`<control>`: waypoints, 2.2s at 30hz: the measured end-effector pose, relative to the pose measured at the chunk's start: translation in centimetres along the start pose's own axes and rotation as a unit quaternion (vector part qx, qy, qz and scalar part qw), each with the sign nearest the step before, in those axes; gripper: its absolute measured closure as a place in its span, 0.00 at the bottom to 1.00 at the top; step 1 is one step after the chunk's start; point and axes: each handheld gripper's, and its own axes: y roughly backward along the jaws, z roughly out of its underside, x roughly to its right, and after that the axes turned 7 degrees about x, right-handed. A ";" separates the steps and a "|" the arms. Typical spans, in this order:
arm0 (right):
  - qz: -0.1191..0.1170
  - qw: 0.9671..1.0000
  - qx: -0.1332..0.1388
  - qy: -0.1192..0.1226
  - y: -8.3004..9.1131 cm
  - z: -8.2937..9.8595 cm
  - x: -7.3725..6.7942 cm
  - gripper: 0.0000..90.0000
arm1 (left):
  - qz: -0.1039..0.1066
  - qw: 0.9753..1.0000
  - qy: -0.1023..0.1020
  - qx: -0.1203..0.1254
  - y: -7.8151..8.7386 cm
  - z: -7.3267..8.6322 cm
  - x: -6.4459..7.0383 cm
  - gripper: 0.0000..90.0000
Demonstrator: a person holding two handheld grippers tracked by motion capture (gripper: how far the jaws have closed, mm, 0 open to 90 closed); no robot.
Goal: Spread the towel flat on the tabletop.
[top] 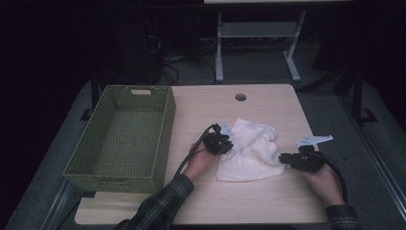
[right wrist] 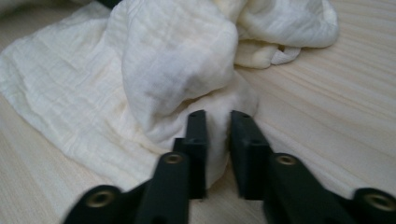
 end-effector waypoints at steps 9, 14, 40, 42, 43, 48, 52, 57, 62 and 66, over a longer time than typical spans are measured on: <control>0.006 1.000 0.011 0.009 1.2 0.1 -0.4 0.98 | -0.021 0.999 0.024 -0.003 1.7 0.5 -1.1 0.98; 0.006 1.000 0.022 0.016 2.5 0.5 -0.7 0.98 | -0.037 0.998 0.045 -0.009 3.3 1.3 -1.8 0.98; -0.011 0.999 0.052 0.009 3.1 -1.0 -2.3 0.80 | 0.006 0.998 0.061 0.009 8.1 3.7 1.5 0.63; -0.003 0.999 0.051 0.007 2.5 -1.6 -1.7 0.80 | 0.014 0.998 0.061 0.012 8.5 3.9 2.0 0.63; 0.003 0.999 0.053 0.004 2.1 -2.1 -1.3 0.80 | 0.018 0.998 0.059 0.014 8.7 4.0 2.3 0.63; 0.018 0.999 0.045 -0.001 0.2 -3.8 0.2 0.80 | 0.035 0.998 0.052 0.022 9.4 4.7 3.6 0.62; 0.034 0.999 0.031 -0.006 -1.5 -4.8 1.3 0.80 | 0.051 0.998 0.044 0.018 9.5 5.2 4.7 0.60; 0.032 0.999 0.020 -0.021 -3.9 -5.7 2.4 0.78 | 0.064 0.998 0.027 0.010 9.1 5.4 5.9 0.59; 0.030 0.999 0.004 -0.029 -5.9 -6.2 2.6 0.76 | 0.066 0.998 0.019 0.004 8.6 5.5 6.6 0.60; 0.035 0.999 -0.011 -0.029 -6.6 -5.8 2.5 0.75 | 0.056 0.998 0.002 -0.009 8.3 5.6 6.8 0.64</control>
